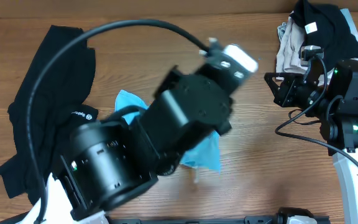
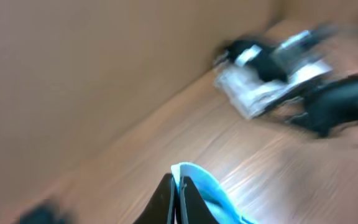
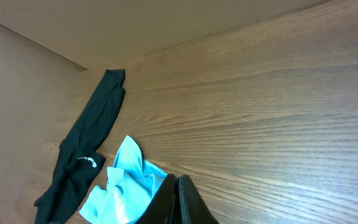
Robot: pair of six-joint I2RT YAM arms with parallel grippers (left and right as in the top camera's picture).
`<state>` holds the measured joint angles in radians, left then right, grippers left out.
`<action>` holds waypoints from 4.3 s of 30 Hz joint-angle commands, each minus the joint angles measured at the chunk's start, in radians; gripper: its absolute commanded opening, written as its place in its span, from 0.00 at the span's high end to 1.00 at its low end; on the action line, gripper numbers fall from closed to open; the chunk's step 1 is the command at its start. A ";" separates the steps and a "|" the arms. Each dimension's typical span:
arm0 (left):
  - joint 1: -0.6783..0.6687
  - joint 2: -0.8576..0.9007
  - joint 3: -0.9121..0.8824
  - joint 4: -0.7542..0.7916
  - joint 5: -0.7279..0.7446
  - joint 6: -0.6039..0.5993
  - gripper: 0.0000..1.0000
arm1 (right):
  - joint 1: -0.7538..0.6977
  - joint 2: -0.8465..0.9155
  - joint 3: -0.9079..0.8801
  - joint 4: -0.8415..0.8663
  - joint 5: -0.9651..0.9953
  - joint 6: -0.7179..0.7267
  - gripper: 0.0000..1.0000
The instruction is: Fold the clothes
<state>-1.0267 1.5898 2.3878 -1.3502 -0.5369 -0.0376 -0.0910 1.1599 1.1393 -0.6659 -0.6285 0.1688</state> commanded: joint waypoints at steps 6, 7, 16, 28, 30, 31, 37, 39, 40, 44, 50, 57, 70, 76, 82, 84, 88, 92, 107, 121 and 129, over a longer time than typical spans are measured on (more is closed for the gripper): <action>0.392 -0.021 0.019 -0.180 -0.176 -0.161 0.96 | 0.005 0.016 0.027 0.006 -0.010 -0.012 0.96; 0.453 -0.019 0.019 -0.179 -0.176 -0.161 0.96 | 0.013 0.029 0.027 0.010 -0.010 -0.012 0.96; 0.730 -0.019 0.019 0.029 0.084 -0.051 0.96 | 0.233 0.205 0.027 0.123 -0.009 -0.008 0.96; 0.732 -0.019 0.019 0.269 0.119 -0.037 0.96 | 0.549 0.395 0.027 0.152 0.016 0.014 0.84; 0.732 -0.019 0.019 0.283 0.114 -0.035 0.96 | 0.591 0.413 0.027 0.145 0.057 0.015 0.81; 0.732 -0.019 0.019 0.288 0.111 -0.035 0.96 | 0.608 0.421 0.027 0.143 0.079 0.015 0.78; 0.748 -0.019 0.019 0.314 0.108 -0.017 0.96 | 0.698 0.493 0.026 0.166 0.142 0.049 0.46; 0.754 -0.019 0.019 0.326 0.107 -0.002 0.96 | 0.717 0.545 0.026 0.186 0.142 0.081 0.34; 0.754 -0.019 0.019 0.328 0.107 -0.001 0.96 | 0.719 0.564 0.026 0.190 0.146 0.097 0.33; 0.754 -0.019 0.019 0.331 0.108 0.001 0.96 | 0.720 0.639 0.026 0.201 0.146 0.148 0.30; 0.754 -0.019 0.019 0.330 0.107 0.010 0.96 | 0.724 0.694 0.026 0.224 0.109 0.200 0.32; 0.754 -0.019 0.019 0.333 0.082 0.016 0.96 | 0.765 0.695 0.026 0.264 0.042 0.199 0.74; 0.754 -0.027 0.019 0.384 0.037 0.027 0.96 | 0.490 0.493 0.168 0.018 0.043 0.064 0.96; 0.751 -0.055 0.019 0.454 0.041 0.026 0.96 | 0.232 0.337 0.452 -0.315 0.049 -0.074 0.96; 0.751 -0.137 0.019 0.539 0.186 0.023 0.96 | 0.010 0.233 0.764 -0.545 0.051 -0.138 0.96; 0.751 -0.163 0.019 0.554 0.240 0.021 0.96 | -0.023 0.209 0.815 -0.571 0.056 -0.144 0.96; 0.751 -0.198 0.019 0.578 0.309 -0.006 0.96 | -0.073 0.160 0.879 -0.584 0.076 -0.144 0.96; 0.751 -0.203 0.019 0.639 0.366 -0.058 0.96 | -0.128 0.118 0.923 -0.586 0.116 -0.143 0.96; 0.750 0.092 0.019 1.124 0.839 -0.506 0.96 | -0.562 0.072 1.036 -0.574 0.134 -0.144 0.96; 0.850 0.169 0.019 0.873 1.013 -0.426 0.96 | -0.612 0.072 1.035 -0.589 0.002 -0.145 0.96; 0.987 0.151 0.019 0.550 1.013 -0.285 0.96 | -0.583 0.074 1.033 -0.739 -0.193 -0.257 0.96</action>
<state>-0.0772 1.7748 2.3898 -0.7509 0.4641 -0.4316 -0.6952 1.2362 2.1582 -1.3762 -0.7189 -0.0227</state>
